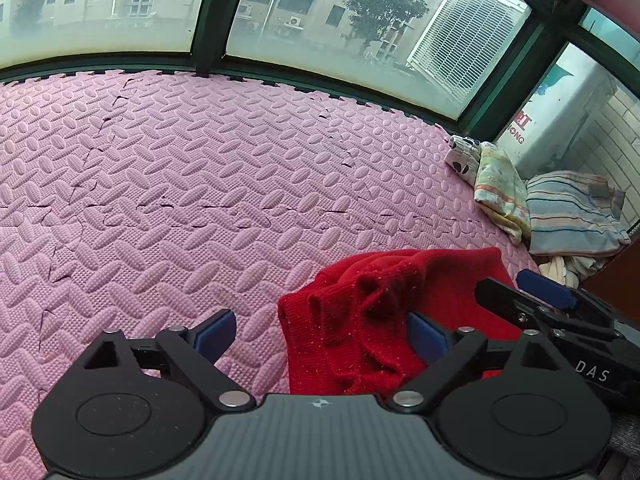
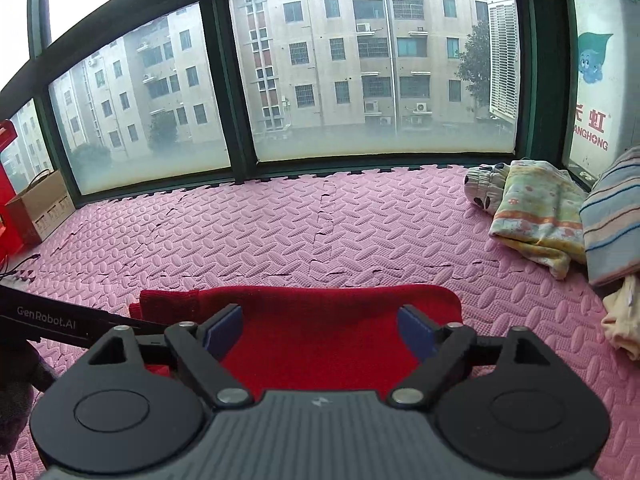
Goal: Fold clothes
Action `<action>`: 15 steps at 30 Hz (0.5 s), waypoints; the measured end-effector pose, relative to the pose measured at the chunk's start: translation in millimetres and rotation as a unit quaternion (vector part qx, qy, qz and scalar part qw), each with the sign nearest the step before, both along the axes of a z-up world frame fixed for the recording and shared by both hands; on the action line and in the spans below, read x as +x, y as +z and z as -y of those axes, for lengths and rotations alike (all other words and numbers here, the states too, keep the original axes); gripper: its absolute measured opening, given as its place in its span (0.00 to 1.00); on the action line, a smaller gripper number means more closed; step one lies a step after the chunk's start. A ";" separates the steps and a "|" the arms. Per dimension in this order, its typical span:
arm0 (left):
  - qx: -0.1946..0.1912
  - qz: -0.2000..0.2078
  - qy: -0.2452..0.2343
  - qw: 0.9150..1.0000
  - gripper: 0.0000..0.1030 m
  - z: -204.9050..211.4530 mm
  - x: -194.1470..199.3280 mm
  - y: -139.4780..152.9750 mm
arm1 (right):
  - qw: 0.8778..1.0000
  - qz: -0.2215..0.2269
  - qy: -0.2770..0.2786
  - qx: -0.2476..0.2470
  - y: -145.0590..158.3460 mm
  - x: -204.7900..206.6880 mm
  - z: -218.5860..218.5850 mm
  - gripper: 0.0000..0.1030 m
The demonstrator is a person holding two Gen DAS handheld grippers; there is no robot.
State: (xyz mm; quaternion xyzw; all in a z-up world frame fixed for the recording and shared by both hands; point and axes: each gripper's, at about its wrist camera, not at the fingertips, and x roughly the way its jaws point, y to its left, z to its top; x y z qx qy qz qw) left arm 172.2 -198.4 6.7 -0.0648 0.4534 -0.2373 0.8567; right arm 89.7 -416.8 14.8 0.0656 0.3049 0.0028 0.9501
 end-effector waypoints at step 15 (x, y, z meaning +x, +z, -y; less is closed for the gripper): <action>0.018 0.059 -0.020 0.998 1.00 -19.5 -60.2 25.0 | 0.999 0.016 -0.042 0.008 2.3 -64.2 -16.8 1.00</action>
